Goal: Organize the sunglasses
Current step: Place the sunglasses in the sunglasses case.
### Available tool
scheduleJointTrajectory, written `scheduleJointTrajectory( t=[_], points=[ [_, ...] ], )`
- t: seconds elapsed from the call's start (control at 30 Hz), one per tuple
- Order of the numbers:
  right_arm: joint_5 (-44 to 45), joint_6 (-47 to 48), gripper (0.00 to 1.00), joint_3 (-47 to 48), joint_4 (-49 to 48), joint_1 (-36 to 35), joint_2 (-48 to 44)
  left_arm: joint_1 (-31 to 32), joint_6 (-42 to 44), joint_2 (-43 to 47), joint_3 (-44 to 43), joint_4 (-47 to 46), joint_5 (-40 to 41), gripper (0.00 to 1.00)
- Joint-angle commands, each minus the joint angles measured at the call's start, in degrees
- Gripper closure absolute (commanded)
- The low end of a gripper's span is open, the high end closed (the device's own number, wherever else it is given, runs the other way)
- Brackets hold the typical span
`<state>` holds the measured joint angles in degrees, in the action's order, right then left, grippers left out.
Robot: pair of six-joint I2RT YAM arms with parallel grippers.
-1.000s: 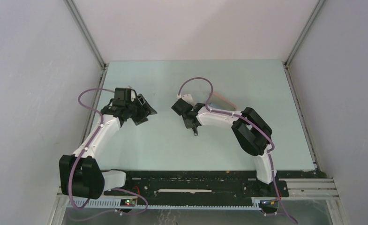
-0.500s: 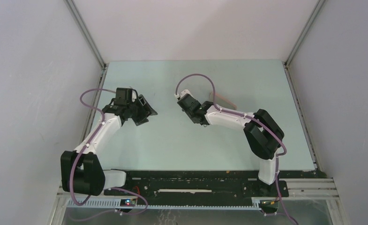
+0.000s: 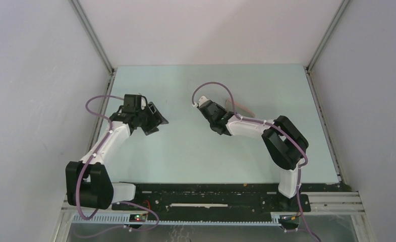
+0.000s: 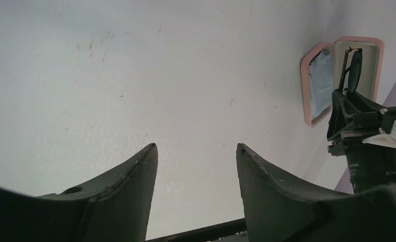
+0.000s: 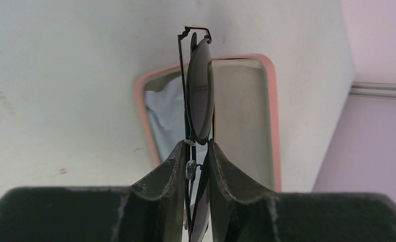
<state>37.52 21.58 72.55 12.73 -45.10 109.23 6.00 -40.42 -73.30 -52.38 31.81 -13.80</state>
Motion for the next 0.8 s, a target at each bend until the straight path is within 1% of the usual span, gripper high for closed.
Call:
scheduleJointTrajectory(
  t=[0.0,0.13,0.23,0.47,0.6,0.77],
  points=[
    [7.3,8.5,0.73,-3.2,-11.7,1.5,0.4,-0.9,1.6,-0.2,-0.6,-1.2,-1.4,0.37],
    [9.3,11.1,0.72,-5.7,-18.6,2.9,1.9,-1.1,2.1,-0.3,-0.4,-1.1,-1.8,0.37],
    [9.5,11.6,0.72,-5.9,-20.2,3.3,3.3,-1.3,2.4,-0.7,-0.3,-1.1,-2.2,0.37],
    [9.0,12.3,0.71,-6.5,-21.3,3.2,4.7,-1.8,2.5,-1.3,-0.4,-1.5,-2.8,0.37],
    [6.9,10.1,0.70,-6.8,-17.2,3.3,3.4,-2.0,2.5,-1.6,-0.6,-1.5,-2.9,0.37],
    [6.8,10.5,0.70,-9.7,-18.2,2.8,1.6,-2.0,2.0,-2.3,-0.5,-2.3,-3.6,0.37]
  ],
)
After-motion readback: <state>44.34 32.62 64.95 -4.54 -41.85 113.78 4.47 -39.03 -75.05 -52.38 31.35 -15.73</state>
